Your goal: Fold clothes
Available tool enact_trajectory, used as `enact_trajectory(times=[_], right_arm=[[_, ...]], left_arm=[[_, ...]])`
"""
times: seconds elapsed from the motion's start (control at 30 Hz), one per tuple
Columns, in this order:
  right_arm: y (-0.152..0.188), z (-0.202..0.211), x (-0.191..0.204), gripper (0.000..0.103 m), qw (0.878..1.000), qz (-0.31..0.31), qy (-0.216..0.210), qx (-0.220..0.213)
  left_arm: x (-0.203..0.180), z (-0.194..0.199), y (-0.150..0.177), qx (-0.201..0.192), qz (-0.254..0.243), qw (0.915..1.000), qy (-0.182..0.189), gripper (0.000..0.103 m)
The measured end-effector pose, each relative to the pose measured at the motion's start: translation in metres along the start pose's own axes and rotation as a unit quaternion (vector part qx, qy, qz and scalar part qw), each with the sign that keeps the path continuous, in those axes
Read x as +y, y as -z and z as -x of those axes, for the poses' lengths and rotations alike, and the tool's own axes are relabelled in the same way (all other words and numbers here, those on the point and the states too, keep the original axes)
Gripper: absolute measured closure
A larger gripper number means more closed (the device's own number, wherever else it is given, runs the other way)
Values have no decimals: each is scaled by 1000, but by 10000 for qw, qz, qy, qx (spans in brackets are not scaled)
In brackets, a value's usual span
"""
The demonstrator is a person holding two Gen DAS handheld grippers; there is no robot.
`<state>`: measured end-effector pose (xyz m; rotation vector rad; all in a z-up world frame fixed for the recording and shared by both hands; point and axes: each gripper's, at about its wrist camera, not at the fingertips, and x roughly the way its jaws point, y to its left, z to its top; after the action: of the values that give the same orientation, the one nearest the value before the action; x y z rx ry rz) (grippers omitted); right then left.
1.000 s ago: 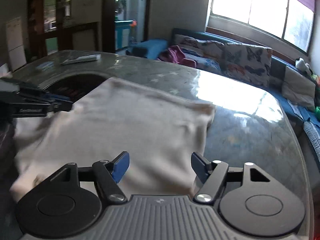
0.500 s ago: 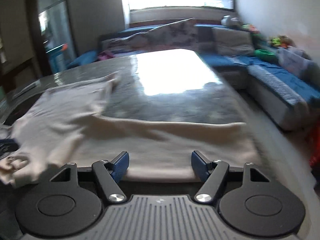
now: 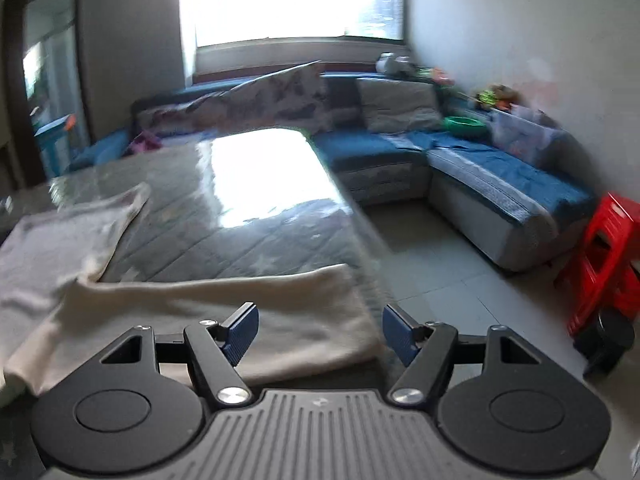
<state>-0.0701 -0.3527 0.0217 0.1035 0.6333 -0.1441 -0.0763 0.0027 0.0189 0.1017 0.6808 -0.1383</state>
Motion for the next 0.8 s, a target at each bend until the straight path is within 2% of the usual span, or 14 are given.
enact_trajectory(times=[0.23, 0.33, 0.37, 0.43, 0.53, 0.63, 0.8], right_arm=[[11, -4, -15, 43, 9994, -188, 180, 219], [11, -6, -11, 55, 9995, -159, 204, 187], [11, -6, -10, 65, 9995, -161, 189, 176], [11, -5, -7, 69, 9996, -155, 156, 159], [11, -4, -7, 89, 9998, -167, 68, 111], [9, -1, -9, 94, 9998, -198, 10, 11], [-11, 13, -11, 95, 9993, -92, -84, -362]], left_arm=[[0, 3, -2, -5, -5, 10000, 12, 59], [0, 8, -3, -61, 8, 10000, -27, 55], [0, 10, -4, -84, 20, 10000, -30, 54], [-8, 10, -9, -131, -58, 9999, 59, 53], [-22, 10, -16, -201, -219, 9993, 235, 52], [-37, 9, -24, -271, -379, 9981, 411, 52], [-61, 8, -37, -387, -647, 9947, 703, 52]])
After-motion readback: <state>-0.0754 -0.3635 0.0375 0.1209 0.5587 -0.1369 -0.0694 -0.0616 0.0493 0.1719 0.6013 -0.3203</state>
